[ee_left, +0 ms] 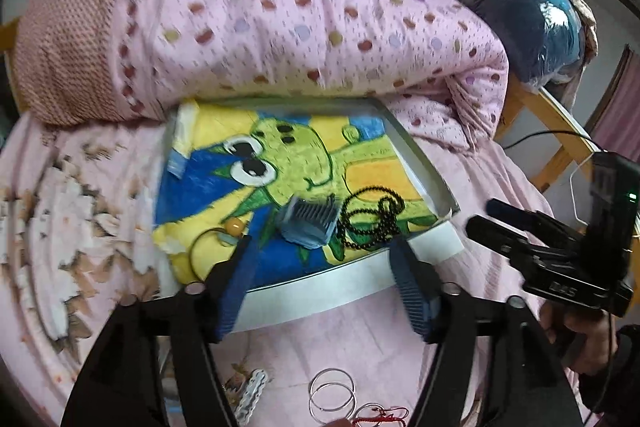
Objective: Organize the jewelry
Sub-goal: 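Lower the watch and necklace into the tray and open both grippers, then withdraw both open grippers from the tray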
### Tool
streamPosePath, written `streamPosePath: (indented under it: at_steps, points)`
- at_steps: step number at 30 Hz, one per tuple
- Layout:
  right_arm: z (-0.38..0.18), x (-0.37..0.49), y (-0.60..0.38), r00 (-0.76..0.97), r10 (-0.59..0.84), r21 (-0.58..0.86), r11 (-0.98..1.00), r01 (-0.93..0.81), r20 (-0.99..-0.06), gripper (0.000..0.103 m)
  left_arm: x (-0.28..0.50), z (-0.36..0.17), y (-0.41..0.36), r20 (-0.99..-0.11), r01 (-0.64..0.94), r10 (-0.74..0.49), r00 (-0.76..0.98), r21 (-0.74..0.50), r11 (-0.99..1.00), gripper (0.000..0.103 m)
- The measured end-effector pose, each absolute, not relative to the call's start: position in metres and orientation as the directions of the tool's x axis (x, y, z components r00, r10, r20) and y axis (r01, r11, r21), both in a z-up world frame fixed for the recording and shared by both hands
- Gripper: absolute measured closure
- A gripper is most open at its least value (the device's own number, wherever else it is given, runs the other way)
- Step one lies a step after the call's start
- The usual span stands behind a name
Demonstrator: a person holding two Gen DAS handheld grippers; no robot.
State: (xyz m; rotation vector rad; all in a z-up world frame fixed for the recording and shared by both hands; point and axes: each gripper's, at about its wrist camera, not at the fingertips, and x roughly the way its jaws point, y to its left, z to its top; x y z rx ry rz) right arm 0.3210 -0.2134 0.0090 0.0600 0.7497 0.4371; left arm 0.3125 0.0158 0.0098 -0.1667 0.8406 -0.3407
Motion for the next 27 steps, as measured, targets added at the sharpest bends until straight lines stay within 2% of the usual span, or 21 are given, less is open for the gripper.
streamPosePath:
  at_steps: [3,4,6,7,11,13,18,27]
  points:
    - [0.027,0.302,-0.214,0.683,0.410,0.199,0.908,-0.369,-0.604,0.020,0.297,0.023,0.018,-0.672,0.209,-0.334,0.661,-0.263,0.942,0.035]
    - [0.034,0.294,-0.214,0.698,0.412,0.197,0.908,-0.370,-0.586,0.015,0.289,0.028,0.019,-0.661,0.198,-0.320,0.679,-0.256,0.946,0.024]
    - [0.047,0.280,-0.216,0.725,0.412,0.192,0.909,-0.371,-0.551,0.007,0.276,0.038,0.022,-0.643,0.173,-0.289,0.709,-0.239,0.955,0.012]
    - [0.053,0.273,-0.216,0.738,0.412,0.188,0.909,-0.371,-0.534,0.003,0.267,0.044,0.024,-0.622,0.159,-0.273,0.734,-0.233,0.959,0.011]
    - [0.072,0.244,-0.214,0.780,0.406,0.156,0.912,-0.379,-0.476,0.000,0.239,0.061,0.029,-0.585,0.128,-0.221,0.780,-0.196,0.972,0.008]
    - [0.081,0.227,-0.213,0.802,0.398,0.132,0.915,-0.380,-0.446,0.000,0.224,0.069,0.032,-0.560,0.113,-0.192,0.806,-0.173,0.978,0.003]
    - [0.099,0.187,-0.207,0.838,0.390,0.075,0.917,-0.392,-0.382,0.000,0.188,0.085,0.038,-0.492,0.093,-0.155,0.857,-0.148,0.985,0.002]
    - [0.096,0.137,-0.195,0.836,0.418,0.017,0.897,-0.441,-0.356,0.000,0.138,0.099,0.049,-0.434,0.087,-0.123,0.893,-0.101,0.991,0.002]
